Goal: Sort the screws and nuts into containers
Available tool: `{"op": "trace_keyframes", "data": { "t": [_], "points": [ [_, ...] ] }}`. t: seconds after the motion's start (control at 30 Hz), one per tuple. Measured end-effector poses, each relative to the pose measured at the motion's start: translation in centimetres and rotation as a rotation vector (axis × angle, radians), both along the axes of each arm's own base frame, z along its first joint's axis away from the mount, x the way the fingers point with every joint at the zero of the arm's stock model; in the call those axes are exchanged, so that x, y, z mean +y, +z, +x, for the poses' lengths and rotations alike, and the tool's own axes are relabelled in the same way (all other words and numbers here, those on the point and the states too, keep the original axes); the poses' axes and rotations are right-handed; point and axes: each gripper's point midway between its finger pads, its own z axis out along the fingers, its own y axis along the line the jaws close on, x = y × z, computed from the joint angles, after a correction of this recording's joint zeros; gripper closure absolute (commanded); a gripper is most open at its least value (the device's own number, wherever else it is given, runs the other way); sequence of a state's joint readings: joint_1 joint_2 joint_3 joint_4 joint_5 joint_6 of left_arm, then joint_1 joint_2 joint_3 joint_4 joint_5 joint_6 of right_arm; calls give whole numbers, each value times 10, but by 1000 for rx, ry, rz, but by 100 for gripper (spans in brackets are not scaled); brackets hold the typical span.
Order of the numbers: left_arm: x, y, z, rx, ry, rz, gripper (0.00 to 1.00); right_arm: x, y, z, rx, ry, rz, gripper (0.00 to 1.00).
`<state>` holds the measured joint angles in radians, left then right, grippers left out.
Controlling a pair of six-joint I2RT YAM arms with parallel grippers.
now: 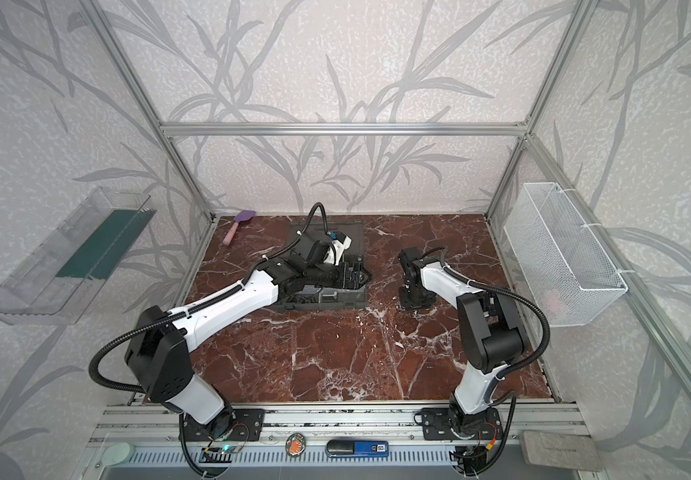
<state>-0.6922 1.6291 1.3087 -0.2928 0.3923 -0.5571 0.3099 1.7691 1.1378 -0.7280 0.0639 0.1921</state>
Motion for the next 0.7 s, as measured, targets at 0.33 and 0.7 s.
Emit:
{"op": "trace_keyframes", "data": {
  "t": [0.33,0.7],
  "points": [
    [-13,-7,-4,17,-22,2,0,-2,-7,1,10,-1,-11,71],
    [-26,-6,-10,22,-55,-12,1,-5,-14,5,17,-14,-13,81]
  ]
}}
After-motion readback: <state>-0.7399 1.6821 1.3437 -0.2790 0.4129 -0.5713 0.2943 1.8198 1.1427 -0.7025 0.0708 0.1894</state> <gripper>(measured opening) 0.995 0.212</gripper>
